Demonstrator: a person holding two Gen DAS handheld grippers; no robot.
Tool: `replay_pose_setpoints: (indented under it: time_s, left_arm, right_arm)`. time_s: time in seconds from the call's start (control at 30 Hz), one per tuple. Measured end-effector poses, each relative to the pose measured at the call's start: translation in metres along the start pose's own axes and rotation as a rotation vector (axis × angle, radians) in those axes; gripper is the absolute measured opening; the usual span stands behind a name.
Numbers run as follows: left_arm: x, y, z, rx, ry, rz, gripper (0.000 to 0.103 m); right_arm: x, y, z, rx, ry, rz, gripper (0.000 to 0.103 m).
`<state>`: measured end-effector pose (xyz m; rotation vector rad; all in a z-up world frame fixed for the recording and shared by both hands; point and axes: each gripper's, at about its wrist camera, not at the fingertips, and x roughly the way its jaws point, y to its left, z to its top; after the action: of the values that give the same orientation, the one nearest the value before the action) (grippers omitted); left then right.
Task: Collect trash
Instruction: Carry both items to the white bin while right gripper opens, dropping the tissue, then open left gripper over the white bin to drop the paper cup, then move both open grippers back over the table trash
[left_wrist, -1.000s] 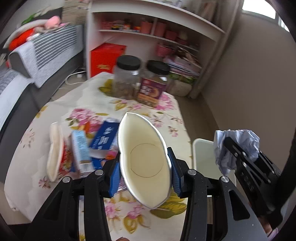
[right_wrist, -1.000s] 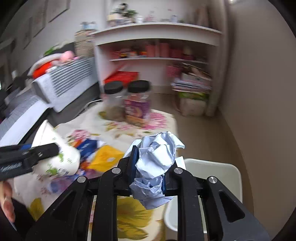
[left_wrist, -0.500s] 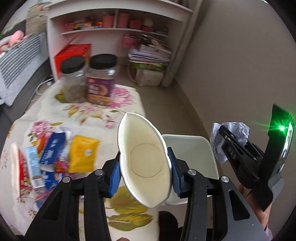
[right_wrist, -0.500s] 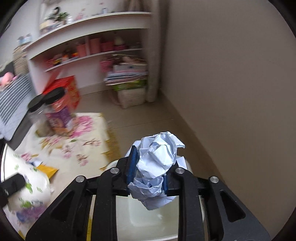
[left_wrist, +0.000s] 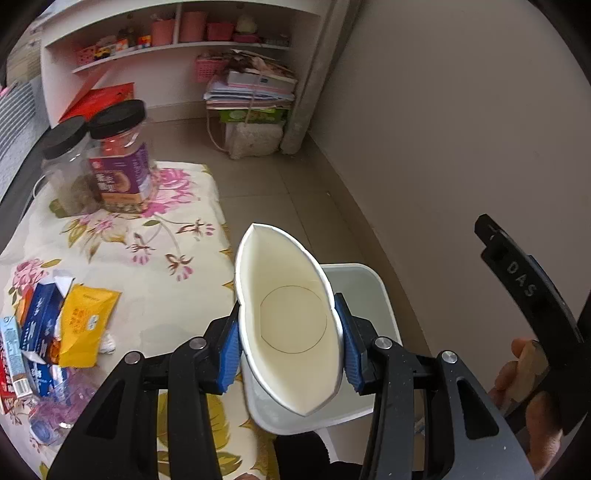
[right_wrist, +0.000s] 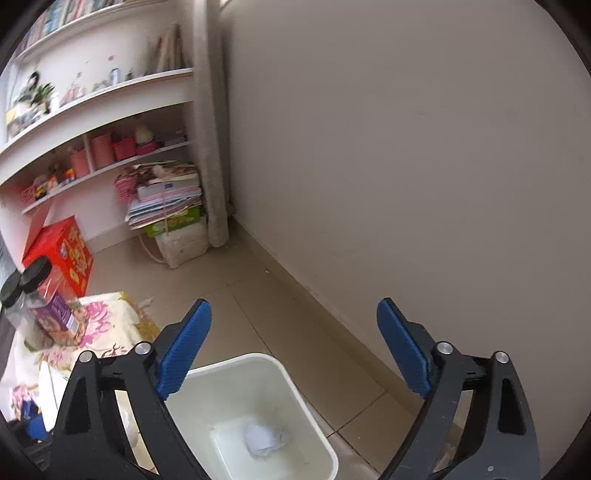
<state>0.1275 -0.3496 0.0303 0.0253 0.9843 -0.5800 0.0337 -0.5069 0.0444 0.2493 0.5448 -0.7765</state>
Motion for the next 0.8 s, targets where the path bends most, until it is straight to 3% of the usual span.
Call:
replay_pose_setpoints:
  time_s: [0.17, 0.23, 0.3, 0.47, 0.8]
  left_arm:
    - [0.013, -0.013, 0.007, 0.008, 0.017, -0.023, 0.048]
    - [0.017, -0.018, 0.008, 0.013, 0.025, -0.025, 0.054]
    - [0.020, -0.019, 0.010, 0.007, 0.031, -0.018, 0.067]
    - [0.020, -0.015, 0.010, -0.001, 0.018, 0.006, 0.071]
    - [-0.001, 0.003, 0.010, 0.021, -0.115, 0.160, 0.080]
  right_arm:
    - [0.001, -0.016, 0.000, 0.035, -0.004, -0.046, 0.093]
    - [0.000, -0.019, -0.001, 0.044, -0.006, -0.063, 0.095]
    - [0.001, -0.020, -0.001, 0.044, -0.013, -0.080, 0.095]
    - [-0.005, -0.019, -0.003, 0.022, -0.043, -0.108, 0.096]
    - [-0.014, 0.001, -0.005, -0.028, -0.098, -0.116, 0.096]
